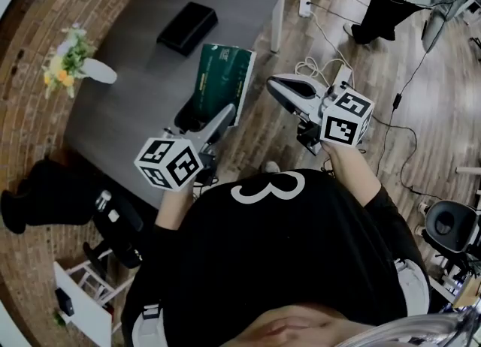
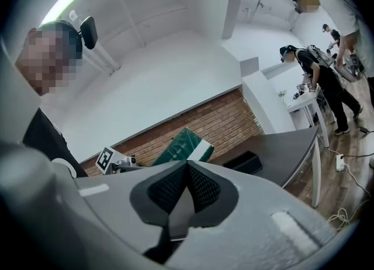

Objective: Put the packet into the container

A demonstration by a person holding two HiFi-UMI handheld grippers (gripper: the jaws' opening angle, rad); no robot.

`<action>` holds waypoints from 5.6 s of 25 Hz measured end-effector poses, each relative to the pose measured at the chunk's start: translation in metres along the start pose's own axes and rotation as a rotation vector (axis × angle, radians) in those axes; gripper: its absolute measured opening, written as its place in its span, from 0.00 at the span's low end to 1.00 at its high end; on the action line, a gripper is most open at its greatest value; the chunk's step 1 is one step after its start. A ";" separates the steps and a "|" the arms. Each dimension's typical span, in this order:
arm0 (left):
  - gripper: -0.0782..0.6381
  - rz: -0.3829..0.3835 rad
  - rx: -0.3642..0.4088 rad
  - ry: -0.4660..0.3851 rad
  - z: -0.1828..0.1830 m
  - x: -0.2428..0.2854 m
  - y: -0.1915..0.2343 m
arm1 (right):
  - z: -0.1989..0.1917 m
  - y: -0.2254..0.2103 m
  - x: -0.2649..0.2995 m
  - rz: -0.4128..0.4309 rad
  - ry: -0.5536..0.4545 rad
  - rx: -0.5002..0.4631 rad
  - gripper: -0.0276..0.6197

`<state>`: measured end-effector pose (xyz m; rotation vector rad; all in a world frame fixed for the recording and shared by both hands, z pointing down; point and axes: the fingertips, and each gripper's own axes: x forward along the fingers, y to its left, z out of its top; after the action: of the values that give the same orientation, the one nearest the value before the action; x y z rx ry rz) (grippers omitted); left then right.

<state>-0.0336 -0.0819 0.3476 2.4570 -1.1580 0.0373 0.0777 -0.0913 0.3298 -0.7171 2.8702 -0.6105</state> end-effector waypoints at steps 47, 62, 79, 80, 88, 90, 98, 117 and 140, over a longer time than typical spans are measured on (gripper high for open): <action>0.69 0.057 0.372 0.250 0.085 0.169 0.315 | -0.013 -0.201 0.162 -0.086 0.232 0.215 0.05; 0.69 0.044 0.341 0.429 0.028 0.216 0.360 | -0.040 -0.220 0.155 -0.131 0.283 0.281 0.05; 0.71 0.072 0.378 0.531 0.011 0.231 0.367 | -0.055 -0.233 0.155 -0.141 0.281 0.335 0.05; 0.71 0.073 0.380 0.526 0.011 0.230 0.367 | -0.054 -0.233 0.155 -0.143 0.282 0.336 0.05; 0.76 0.135 0.389 0.442 0.024 0.222 0.367 | -0.047 -0.235 0.144 -0.135 0.260 0.297 0.05; 0.74 0.163 0.364 0.409 0.033 0.216 0.365 | -0.039 -0.228 0.143 -0.102 0.254 0.259 0.05; 0.54 0.138 0.175 0.267 0.048 0.176 0.283 | 0.000 -0.199 0.129 -0.040 0.163 0.129 0.05; 0.13 0.012 -0.070 -0.015 0.035 0.099 0.066 | 0.004 -0.090 0.085 0.144 0.125 0.023 0.05; 0.13 0.023 0.029 -0.078 0.037 0.088 0.035 | 0.013 -0.066 0.065 0.153 0.107 -0.044 0.05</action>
<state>-0.0079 -0.1802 0.3443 2.4900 -1.2265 -0.0355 0.0508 -0.1794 0.3441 -0.4776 3.0088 -0.5838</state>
